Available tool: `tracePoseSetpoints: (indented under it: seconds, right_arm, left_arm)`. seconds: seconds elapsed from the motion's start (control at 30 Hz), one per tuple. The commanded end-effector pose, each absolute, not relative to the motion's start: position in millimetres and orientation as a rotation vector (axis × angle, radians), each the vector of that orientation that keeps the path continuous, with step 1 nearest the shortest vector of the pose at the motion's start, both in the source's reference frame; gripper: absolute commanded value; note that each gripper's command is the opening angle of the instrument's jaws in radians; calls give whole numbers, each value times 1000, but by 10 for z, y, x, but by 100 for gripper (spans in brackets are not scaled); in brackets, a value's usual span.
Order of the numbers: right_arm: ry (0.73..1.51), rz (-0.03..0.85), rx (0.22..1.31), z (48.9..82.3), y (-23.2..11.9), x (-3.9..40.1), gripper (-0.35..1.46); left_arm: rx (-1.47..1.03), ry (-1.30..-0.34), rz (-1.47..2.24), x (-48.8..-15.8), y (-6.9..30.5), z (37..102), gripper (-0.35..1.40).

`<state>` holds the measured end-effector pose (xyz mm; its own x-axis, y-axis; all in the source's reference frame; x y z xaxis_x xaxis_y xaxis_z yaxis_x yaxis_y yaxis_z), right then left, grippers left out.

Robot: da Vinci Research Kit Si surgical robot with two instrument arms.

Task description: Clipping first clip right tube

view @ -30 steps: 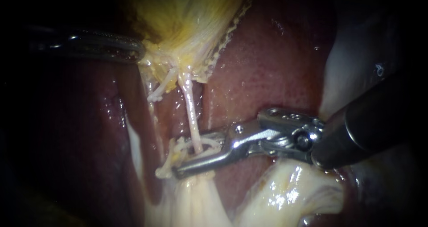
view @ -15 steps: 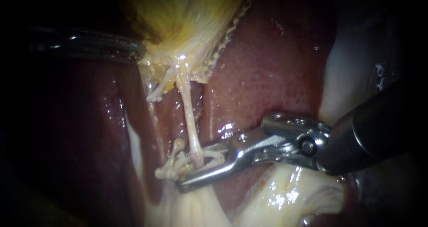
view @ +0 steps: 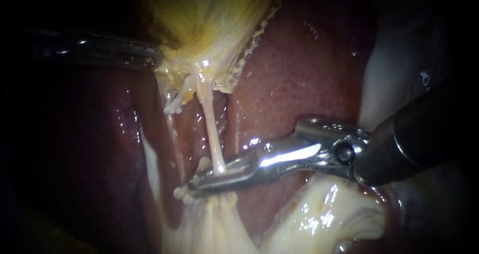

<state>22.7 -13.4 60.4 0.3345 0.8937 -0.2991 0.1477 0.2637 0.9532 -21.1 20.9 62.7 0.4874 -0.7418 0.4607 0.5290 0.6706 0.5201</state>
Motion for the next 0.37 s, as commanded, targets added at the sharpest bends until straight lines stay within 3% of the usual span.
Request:
tracePoseSetpoints:
  seconds: [0.03,0.37]
  right_arm:
    - [1132,686,1210,605,-137,228,-35]
    - [1132,685,1210,606,-137,227,-35]
  left_arm:
    - [329,-718,-789,-211,208,627,-35]
    - [329,-718,-789,-211,209,628,-35]
